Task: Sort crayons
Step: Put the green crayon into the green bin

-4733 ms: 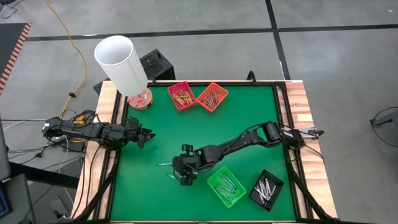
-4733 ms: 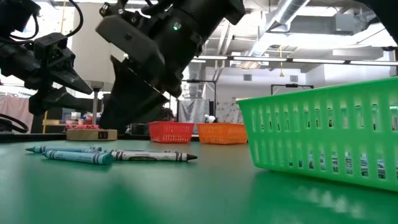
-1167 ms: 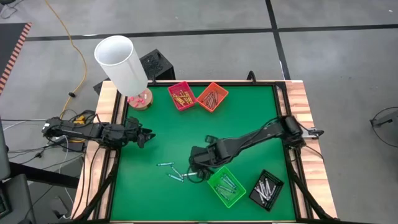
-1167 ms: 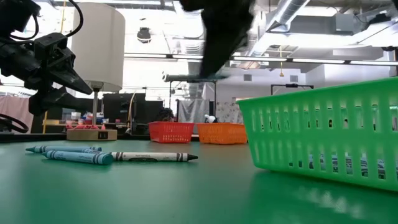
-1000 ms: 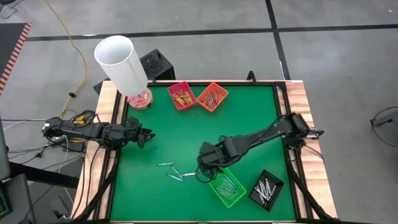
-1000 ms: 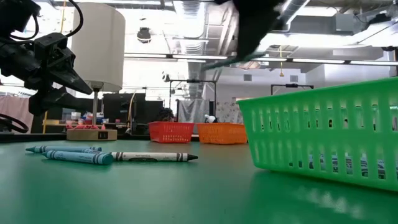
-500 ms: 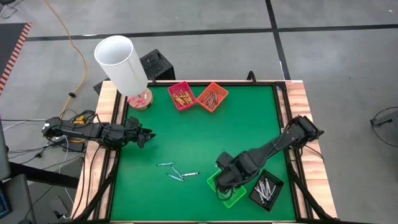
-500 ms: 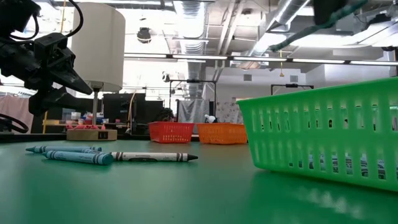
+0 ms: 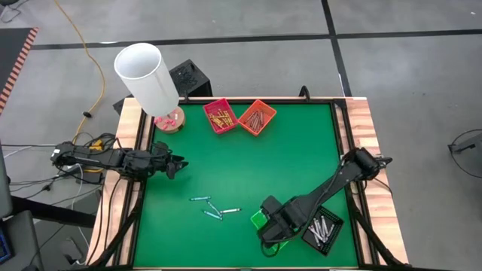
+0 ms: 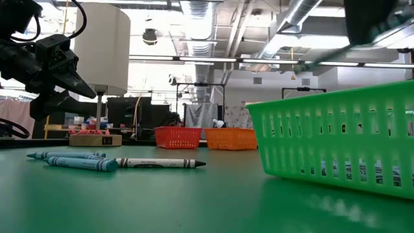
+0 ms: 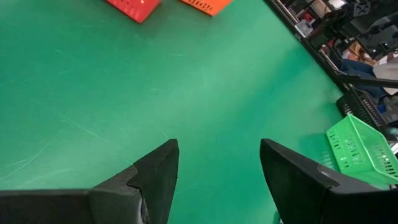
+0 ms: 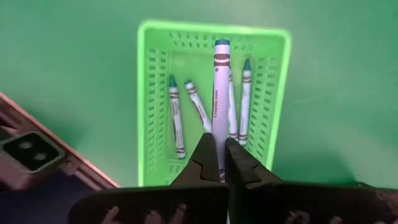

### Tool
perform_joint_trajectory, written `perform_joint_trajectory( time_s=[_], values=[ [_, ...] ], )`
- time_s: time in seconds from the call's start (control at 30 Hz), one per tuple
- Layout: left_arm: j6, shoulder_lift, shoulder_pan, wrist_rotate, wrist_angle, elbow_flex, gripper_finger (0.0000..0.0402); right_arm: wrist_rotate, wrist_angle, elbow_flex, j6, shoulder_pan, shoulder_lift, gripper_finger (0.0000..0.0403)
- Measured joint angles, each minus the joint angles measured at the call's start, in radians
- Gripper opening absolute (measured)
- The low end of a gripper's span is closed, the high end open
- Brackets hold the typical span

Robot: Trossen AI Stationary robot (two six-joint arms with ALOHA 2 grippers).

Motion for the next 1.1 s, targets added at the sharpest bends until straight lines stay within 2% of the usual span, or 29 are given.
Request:
perform_joint_trajectory(
  time_s=[0.1,0.3,0.53,0.93,1.1],
  values=[
    [0.0,0.0,0.0,0.0,0.0,0.0,0.0215,-0.007,0.008,0.0,-0.001,0.006,0.048,0.0001],
    [0.0,0.0,0.0,0.0,0.0,0.0,0.0215,-0.097,0.013,-0.001,-0.044,0.002,0.091,0.0001],
    [0.0,0.0,0.0,0.0,0.0,0.0,0.0215,-0.083,0.024,0.0,-0.047,-0.006,0.103,0.0001],
    [0.0,0.0,0.0,0.0,0.0,0.0,0.0215,-0.075,0.082,-0.094,-0.047,-0.028,0.104,0.0002],
    [0.0,0.0,0.0,0.0,0.0,0.0,0.0215,-0.075,0.086,-0.119,-0.049,-0.031,0.104,0.0016]
  ],
)
